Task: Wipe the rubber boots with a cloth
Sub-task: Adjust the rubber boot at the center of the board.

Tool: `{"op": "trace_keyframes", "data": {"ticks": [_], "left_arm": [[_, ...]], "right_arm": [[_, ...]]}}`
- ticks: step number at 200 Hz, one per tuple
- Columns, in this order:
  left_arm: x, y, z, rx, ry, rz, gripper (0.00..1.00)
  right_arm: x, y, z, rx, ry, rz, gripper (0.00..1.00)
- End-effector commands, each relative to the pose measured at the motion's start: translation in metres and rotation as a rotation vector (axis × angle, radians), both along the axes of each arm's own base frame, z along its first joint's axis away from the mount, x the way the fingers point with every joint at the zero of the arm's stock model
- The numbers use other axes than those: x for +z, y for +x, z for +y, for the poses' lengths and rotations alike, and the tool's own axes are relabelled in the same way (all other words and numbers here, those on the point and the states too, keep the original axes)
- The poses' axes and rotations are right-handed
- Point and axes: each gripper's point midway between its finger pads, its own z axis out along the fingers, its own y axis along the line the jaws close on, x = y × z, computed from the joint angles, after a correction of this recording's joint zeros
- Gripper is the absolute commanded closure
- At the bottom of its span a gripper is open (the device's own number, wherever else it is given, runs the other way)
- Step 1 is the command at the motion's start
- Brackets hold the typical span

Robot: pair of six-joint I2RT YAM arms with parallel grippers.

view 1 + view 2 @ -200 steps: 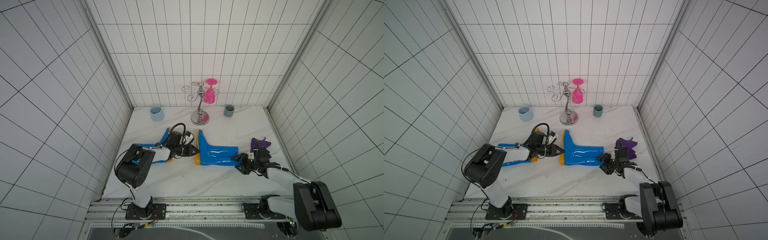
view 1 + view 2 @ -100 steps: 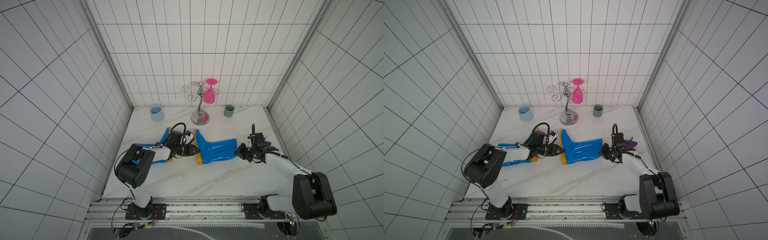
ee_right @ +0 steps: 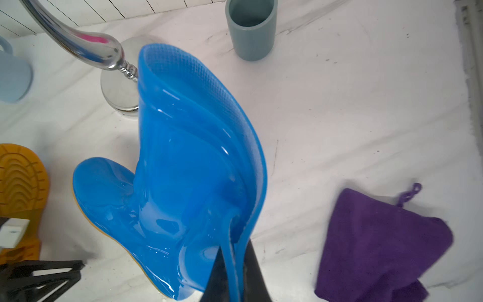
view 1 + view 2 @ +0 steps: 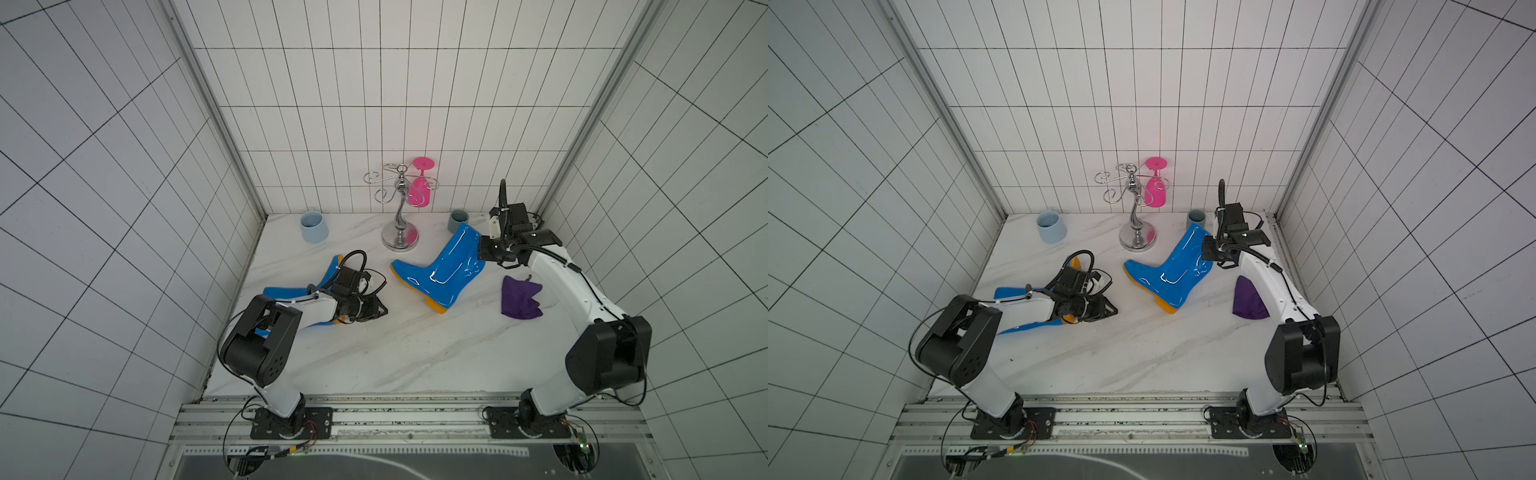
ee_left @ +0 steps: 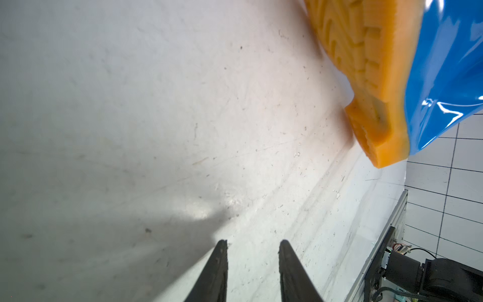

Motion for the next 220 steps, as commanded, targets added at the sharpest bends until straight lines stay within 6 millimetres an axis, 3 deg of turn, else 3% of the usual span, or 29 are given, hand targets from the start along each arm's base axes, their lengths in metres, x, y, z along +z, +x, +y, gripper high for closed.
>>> {"op": "trace_keyframes", "data": {"ticks": [1,27,56,115,190,220], "left_arm": [[0.018,0.016,0.002,0.021,0.028,-0.056,0.67],[0.037,0.033,-0.003,0.033,0.025,-0.095,0.67],[0.053,0.047,-0.005,0.042,0.034,-0.131,0.67],[0.053,0.06,-0.011,0.057,0.011,-0.15,0.67],[0.045,0.076,-0.017,0.09,-0.021,-0.171,0.67],[0.048,0.09,-0.022,0.101,-0.029,-0.192,0.66]], "right_arm": [[0.033,0.012,-0.014,0.032,-0.18,-0.054,1.0],[0.041,0.026,-0.009,0.075,-0.234,-0.084,1.0],[0.063,0.034,0.004,0.165,-0.315,-0.193,1.0],[0.118,0.038,0.023,0.267,-0.298,-0.368,1.0],[0.104,0.041,0.042,0.354,-0.341,-0.345,1.0],[0.102,0.028,0.053,0.409,-0.391,-0.368,1.0]]}}
